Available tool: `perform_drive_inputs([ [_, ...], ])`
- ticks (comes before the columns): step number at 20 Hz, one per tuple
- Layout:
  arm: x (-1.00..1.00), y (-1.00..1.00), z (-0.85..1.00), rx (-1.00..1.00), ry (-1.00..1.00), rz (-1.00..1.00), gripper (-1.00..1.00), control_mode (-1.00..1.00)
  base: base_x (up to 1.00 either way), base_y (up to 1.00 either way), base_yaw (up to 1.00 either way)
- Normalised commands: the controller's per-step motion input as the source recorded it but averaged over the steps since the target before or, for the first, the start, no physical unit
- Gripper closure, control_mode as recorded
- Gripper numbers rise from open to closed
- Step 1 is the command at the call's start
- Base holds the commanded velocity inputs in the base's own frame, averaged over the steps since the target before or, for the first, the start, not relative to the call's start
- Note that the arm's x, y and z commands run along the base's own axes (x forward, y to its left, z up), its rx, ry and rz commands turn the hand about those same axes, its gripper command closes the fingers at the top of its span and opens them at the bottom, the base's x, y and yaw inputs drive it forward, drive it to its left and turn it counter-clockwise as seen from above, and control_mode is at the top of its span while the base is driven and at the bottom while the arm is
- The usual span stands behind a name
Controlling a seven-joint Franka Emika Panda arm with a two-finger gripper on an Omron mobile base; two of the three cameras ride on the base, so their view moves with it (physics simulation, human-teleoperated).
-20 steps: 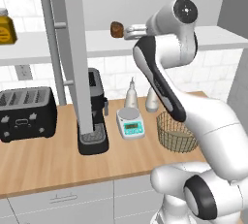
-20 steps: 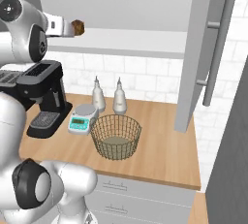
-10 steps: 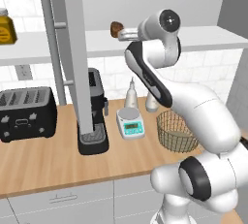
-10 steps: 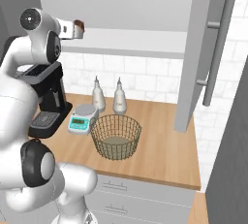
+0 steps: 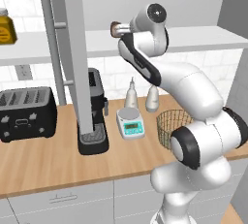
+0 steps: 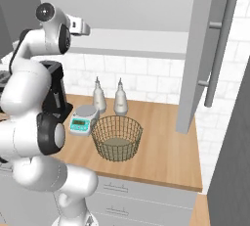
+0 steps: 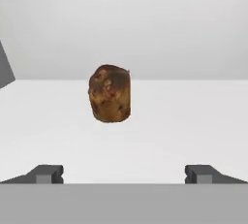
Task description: Open the cabinet, pick up the bread from the cabinet and place it in the basket. Then move the basket to the dining counter.
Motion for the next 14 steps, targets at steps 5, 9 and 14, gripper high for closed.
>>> perform_drive_inputs([
  [5,0.48,0.02,0.0,0.0,0.01,0.01,-1.0,-1.0,0.0,0.0,0.0],
  [9,0.28,0.2,-0.11,0.0,0.0,0.02,-1.0,-1.0,0.0,0.0,0.0],
  [14,0.25,0.23,-0.12,0.0,0.0,0.02,-1.0,-1.0,0.0,0.0,0.0],
])
